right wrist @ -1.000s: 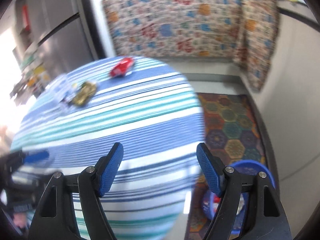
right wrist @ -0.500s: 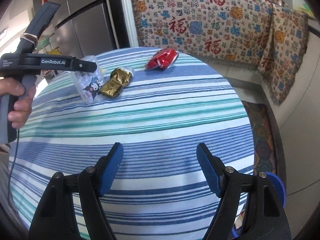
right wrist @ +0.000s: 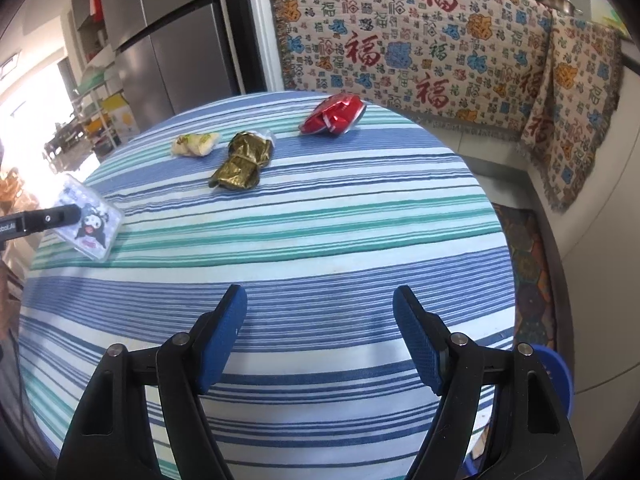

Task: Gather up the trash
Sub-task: 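Grasp the clear plastic box with the left tool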

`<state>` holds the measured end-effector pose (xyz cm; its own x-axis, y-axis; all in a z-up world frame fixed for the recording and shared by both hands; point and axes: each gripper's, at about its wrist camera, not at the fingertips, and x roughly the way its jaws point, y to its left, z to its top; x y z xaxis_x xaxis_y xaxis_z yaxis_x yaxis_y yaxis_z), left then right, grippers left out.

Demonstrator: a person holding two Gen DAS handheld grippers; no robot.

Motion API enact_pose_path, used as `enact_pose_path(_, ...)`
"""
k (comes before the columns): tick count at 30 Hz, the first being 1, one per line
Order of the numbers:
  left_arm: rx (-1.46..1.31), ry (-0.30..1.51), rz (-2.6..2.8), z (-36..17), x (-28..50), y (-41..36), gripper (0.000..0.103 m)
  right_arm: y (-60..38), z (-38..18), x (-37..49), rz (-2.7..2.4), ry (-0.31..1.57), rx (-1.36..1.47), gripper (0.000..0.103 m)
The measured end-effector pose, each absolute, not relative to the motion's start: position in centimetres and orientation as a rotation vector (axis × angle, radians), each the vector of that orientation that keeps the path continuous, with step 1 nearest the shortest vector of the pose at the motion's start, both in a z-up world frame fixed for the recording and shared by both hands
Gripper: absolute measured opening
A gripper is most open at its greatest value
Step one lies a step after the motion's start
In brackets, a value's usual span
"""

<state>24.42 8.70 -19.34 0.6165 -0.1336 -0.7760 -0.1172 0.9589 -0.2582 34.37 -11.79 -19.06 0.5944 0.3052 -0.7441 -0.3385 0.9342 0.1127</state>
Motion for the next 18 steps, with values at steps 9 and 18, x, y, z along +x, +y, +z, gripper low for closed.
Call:
enact_pose_path(9,-0.233,0.922,0.007,-19.1,22.9,13.9,0.069,-11.3,-19.3,34.0,0.385,0.856,-0.060,0.077)
enact_pose_path(18,0.004,1.064,-0.383,-21.7,27.2,11.8,0.078,-11.9,-19.8,33.9,0.371,0.870,-0.059,0.077)
